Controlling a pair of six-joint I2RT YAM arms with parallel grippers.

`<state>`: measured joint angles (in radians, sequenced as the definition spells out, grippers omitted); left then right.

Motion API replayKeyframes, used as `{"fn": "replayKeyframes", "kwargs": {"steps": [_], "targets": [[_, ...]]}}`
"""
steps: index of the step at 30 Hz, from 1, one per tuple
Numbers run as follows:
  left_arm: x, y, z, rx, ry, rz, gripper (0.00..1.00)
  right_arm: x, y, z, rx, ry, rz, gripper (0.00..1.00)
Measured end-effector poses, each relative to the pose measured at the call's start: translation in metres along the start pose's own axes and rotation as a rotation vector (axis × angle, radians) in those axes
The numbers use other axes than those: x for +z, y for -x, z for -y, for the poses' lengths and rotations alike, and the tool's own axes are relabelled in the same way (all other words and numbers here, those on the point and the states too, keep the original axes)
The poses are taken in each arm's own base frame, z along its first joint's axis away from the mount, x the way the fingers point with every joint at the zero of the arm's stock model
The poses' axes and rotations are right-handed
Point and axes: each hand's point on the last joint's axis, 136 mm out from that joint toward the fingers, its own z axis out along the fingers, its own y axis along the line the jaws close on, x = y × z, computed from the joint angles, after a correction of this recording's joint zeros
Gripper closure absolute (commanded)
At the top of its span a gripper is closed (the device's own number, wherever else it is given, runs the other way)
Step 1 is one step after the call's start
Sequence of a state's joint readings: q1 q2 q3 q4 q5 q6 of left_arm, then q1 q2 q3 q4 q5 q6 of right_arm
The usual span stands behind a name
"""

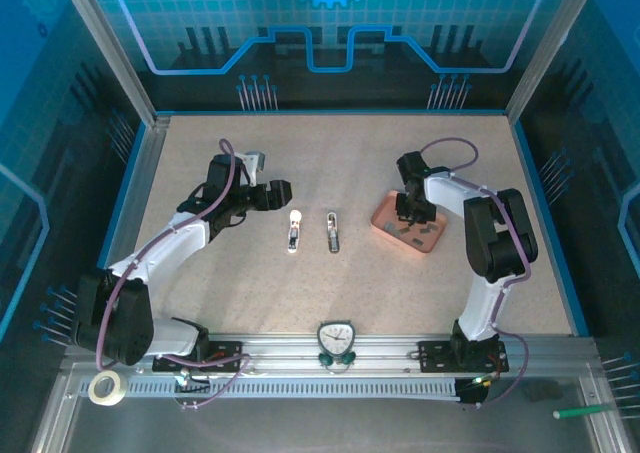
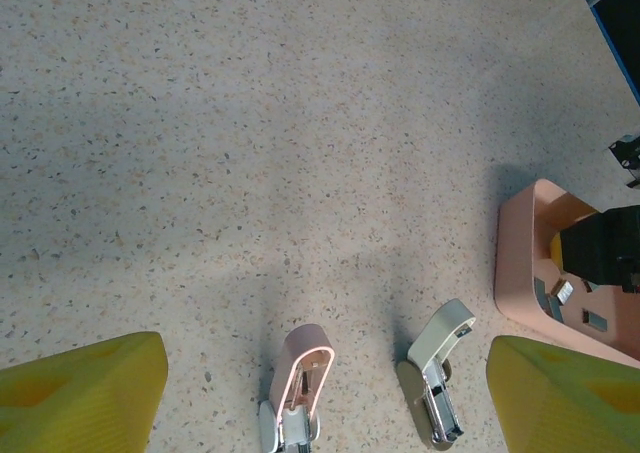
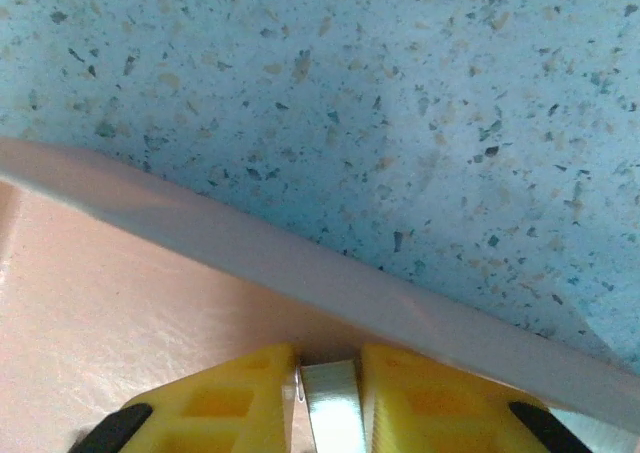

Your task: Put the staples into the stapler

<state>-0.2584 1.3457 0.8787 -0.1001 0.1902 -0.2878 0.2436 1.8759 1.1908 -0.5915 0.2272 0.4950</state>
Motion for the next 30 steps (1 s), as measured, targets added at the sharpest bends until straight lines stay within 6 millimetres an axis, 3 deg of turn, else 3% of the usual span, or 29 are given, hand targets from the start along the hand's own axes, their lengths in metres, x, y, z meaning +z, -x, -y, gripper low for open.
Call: {"fn": "replayKeyframes", "kwargs": {"steps": [18, 30], "targets": [[0.002, -0.001, 0.005, 0.017, 0.007, 0.005, 0.16, -0.004, -0.001, -0.028, -0.061, 0.046, 0.036, 0.8], [0.003, -0.003, 0.003, 0.02, 0.014, 0.008, 0.16, -0.041, 0.0, -0.053, -0.11, 0.112, 0.11, 0.8]]}}
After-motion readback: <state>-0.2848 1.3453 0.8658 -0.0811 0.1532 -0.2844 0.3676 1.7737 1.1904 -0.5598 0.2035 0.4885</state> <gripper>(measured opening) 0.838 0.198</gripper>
